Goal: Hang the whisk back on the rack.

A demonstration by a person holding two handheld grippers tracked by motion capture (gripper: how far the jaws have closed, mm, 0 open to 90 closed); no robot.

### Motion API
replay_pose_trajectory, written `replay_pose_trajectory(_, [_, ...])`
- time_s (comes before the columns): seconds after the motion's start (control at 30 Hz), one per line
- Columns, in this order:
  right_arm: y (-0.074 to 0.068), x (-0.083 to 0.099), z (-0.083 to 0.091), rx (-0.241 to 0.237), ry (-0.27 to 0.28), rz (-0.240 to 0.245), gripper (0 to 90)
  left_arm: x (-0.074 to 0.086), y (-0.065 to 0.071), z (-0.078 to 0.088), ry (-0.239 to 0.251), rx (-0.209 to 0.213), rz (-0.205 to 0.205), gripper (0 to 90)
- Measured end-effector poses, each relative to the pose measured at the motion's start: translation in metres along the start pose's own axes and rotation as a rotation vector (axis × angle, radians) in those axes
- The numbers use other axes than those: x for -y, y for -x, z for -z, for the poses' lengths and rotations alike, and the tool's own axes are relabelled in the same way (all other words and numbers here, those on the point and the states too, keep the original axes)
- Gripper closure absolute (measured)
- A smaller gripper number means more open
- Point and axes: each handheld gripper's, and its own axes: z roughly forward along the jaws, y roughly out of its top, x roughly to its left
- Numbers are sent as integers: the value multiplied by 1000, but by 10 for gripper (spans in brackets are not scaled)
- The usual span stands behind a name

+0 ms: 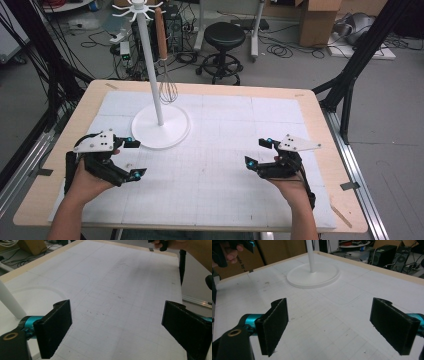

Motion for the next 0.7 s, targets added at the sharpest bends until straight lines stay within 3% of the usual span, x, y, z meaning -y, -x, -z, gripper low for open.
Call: replay_pose_trajectory(0.7, [-3,0,-8,-7,-25,7,143,0,1,1,8,1,-4,100])
